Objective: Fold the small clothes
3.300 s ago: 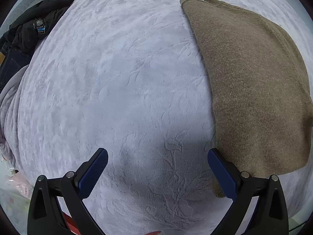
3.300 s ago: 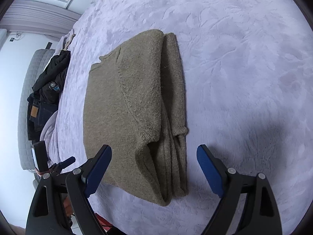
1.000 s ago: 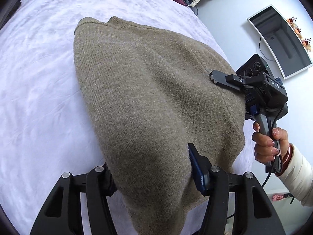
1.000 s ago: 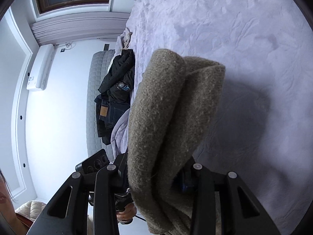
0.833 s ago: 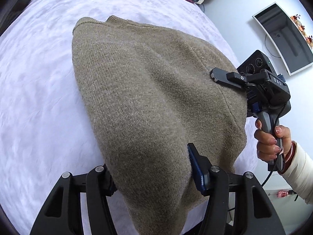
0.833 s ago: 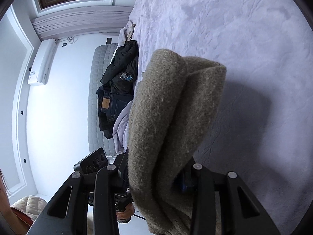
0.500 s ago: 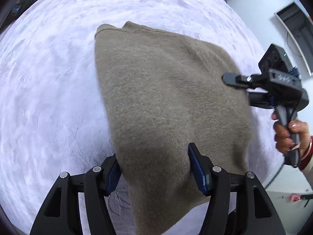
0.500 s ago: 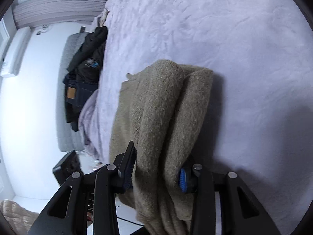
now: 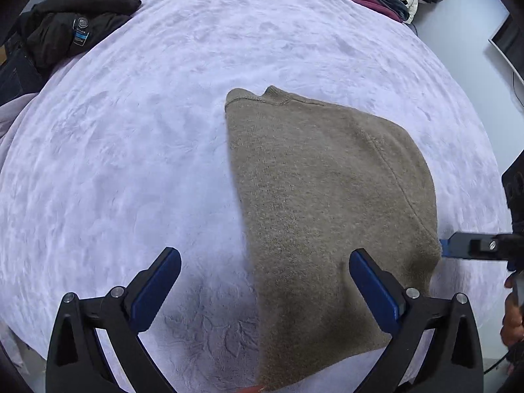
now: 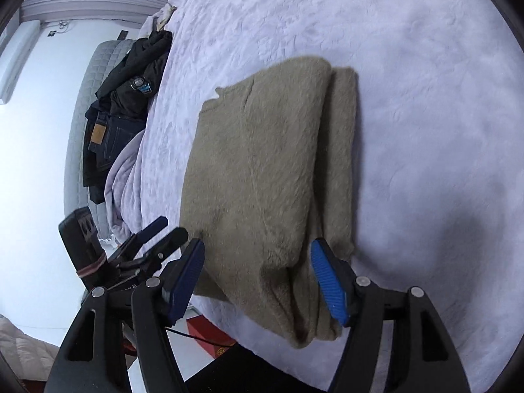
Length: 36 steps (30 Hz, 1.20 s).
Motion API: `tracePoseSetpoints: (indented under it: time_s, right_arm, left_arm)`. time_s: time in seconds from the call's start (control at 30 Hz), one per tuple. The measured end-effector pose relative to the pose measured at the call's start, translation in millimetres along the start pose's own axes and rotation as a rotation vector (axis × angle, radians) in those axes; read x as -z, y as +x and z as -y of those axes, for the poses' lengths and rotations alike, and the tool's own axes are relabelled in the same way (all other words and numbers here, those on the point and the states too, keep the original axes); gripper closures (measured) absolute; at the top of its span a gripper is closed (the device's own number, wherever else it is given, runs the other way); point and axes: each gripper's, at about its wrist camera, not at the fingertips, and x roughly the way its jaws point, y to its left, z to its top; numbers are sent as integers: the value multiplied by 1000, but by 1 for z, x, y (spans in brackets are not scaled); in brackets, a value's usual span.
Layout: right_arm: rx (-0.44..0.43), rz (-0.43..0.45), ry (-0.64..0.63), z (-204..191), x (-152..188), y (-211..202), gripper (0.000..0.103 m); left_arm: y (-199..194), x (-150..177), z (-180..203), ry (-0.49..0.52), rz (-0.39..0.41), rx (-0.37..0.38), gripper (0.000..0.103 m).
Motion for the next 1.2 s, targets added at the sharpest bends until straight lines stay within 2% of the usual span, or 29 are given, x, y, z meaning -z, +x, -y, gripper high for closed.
tracePoseSetpoints:
  time_s: [0.03,0.07,0.1,0.13,0.23,0.3,0.33,0.4,0.43,0.5,0.6,0.67,0.73,0.83,0.93,0.97,1.07,1.2]
  right_arm:
    - [6,-16,13,2,2,8,41]
    - [24,-34,20,1,1,18,55]
    - [47,-47,2,0,6,20,91]
    - [93,-50,-34,-5,7,23,91]
    - [281,-9,-170,-14,14,15,92]
    - [349,-25,-155,4,20,17,93]
    - [353,-30,-115,14,21,16,92]
    - [281,-18,-44,30,26,9,92]
    - [276,-9,-44,28,27,6,92]
    - [310,3,-67,19,30,0,92]
    - [421,59,-101,-9,29,-10,91]
    - [418,144,-154,-28,31,-24,90]
    - [402,191,-202,-43,29,-28,86]
    - [401,162,-231,-49,21,-5,82]
    - [450,56,-212,-29,17,37,82]
    - [439,47,-191,-21,18,43,82]
    - [406,55,-139,-17,24,29,82]
    - [460,28,-75,-12,34,14,77]
  left_arm:
    - [7,-6,13,-11,-7,-1,0]
    - [20,-19,31,-25,-16,2,0]
    - [20,-18,28,-39,-25,19,0]
    - [26,-32,28,-49,-26,20,0]
    - [25,-32,34,-55,-14,-19,0]
    - [28,-32,33,-75,-19,-21,0]
    - [29,-31,33,-79,-29,-19,0]
    - [30,-30,32,-90,-36,-42,0]
    - [29,-29,33,-92,-36,-56,0]
    - [30,-29,34,-85,-42,-76,0]
    - [30,-30,38,-54,-61,-120,0]
    - [29,-30,40,-37,-63,-133,0]
    - [28,-28,41,-24,-66,-140,0]
    - [29,-25,42,-22,-88,-151,0]
    - [29,-23,42,-18,-119,-157,0]
    - [28,-23,43,-17,-129,-163,0]
    - [23,-19,46,1,-143,-182,0]
    - [15,-16,48,5,-177,-195,0]
